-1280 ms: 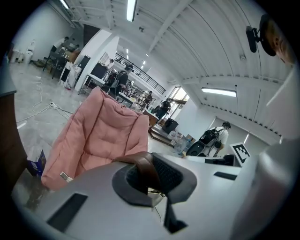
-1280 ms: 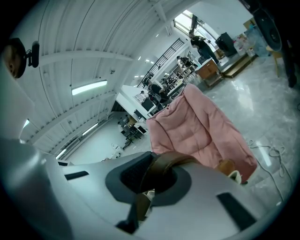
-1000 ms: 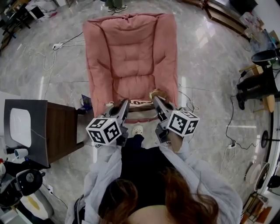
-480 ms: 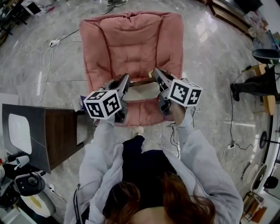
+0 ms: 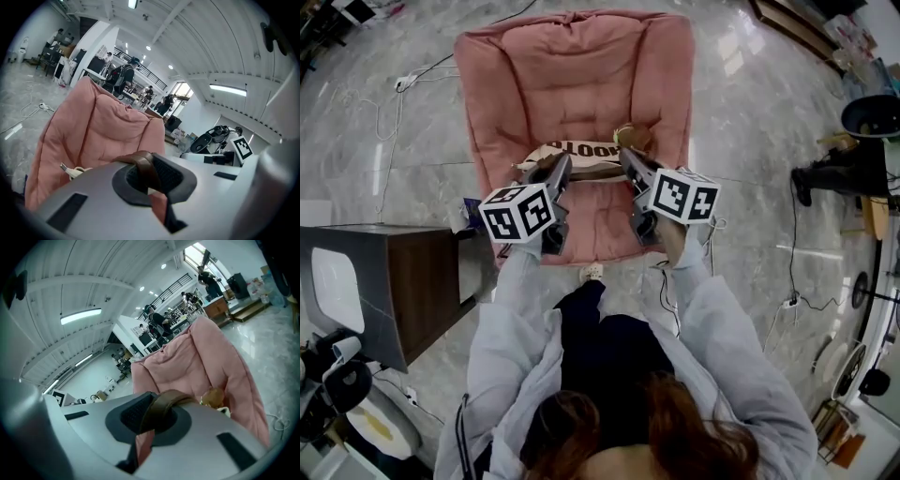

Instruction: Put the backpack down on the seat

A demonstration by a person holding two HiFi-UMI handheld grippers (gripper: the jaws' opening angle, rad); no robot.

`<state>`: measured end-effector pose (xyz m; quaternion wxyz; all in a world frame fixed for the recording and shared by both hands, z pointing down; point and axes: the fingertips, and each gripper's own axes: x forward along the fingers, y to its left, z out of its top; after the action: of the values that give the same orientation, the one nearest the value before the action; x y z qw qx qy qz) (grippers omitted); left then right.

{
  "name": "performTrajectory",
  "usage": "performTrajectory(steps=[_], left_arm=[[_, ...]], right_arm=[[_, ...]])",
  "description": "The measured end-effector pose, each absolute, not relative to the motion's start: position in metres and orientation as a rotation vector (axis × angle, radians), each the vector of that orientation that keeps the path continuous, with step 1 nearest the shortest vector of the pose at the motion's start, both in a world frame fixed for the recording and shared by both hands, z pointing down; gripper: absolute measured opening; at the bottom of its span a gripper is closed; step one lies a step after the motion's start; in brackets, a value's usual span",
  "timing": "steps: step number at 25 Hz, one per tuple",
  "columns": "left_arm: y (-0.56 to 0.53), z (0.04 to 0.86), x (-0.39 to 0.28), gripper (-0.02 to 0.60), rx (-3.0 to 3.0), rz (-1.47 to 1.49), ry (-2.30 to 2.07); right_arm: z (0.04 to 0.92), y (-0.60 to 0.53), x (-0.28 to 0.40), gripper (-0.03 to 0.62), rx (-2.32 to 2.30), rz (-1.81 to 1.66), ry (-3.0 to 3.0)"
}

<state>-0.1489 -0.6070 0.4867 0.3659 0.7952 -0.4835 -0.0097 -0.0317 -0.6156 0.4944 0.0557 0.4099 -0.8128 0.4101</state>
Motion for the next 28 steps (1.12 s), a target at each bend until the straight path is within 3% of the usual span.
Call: performTrajectory(steps=[28], left_arm=[[-0.457,0.564,-0.144,0.015,1.845,0.084,-1.254]], right_arm=[[0.558,-0.459,-0.022,0.008,1.106,1.382,-2.317]])
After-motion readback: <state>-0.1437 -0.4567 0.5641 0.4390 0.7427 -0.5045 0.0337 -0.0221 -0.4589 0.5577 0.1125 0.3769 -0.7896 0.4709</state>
